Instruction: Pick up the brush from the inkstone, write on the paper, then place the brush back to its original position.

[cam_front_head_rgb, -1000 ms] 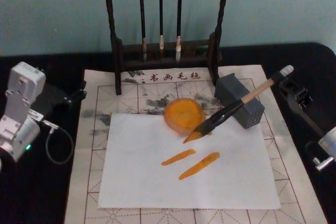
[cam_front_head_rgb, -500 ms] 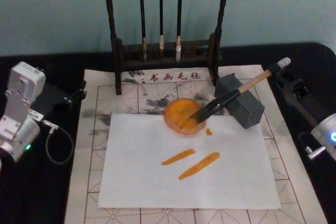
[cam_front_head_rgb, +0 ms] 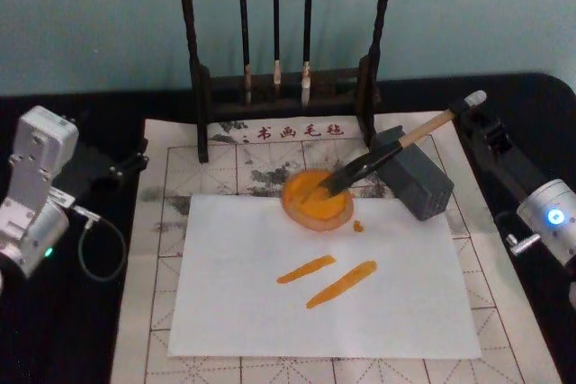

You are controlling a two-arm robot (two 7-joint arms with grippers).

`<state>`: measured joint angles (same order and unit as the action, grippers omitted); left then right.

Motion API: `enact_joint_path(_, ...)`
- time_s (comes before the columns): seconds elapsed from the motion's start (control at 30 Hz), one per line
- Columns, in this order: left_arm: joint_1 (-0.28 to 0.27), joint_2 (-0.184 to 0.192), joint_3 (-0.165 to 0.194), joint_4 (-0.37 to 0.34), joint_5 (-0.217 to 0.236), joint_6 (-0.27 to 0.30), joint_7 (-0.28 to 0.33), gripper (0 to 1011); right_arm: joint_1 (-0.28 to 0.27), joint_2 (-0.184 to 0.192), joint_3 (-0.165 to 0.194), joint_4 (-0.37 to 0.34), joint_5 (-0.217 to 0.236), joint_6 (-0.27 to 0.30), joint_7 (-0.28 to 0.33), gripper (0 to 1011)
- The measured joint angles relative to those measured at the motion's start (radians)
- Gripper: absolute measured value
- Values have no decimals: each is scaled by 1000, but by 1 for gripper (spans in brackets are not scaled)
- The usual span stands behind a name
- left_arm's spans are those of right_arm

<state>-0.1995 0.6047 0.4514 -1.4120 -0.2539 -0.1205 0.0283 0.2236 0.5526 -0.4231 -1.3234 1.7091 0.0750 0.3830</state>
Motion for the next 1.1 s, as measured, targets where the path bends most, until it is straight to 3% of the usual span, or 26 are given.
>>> enact_joint_path(0.43,0,0,0,0,0,0,0,1001,45,-42,-13,57,-11,-15,-42,198)
enact_joint_path(1.1,0,0,0,0,0,0,0,1001,68,-85,-4,116,-39,-22,-70,198)
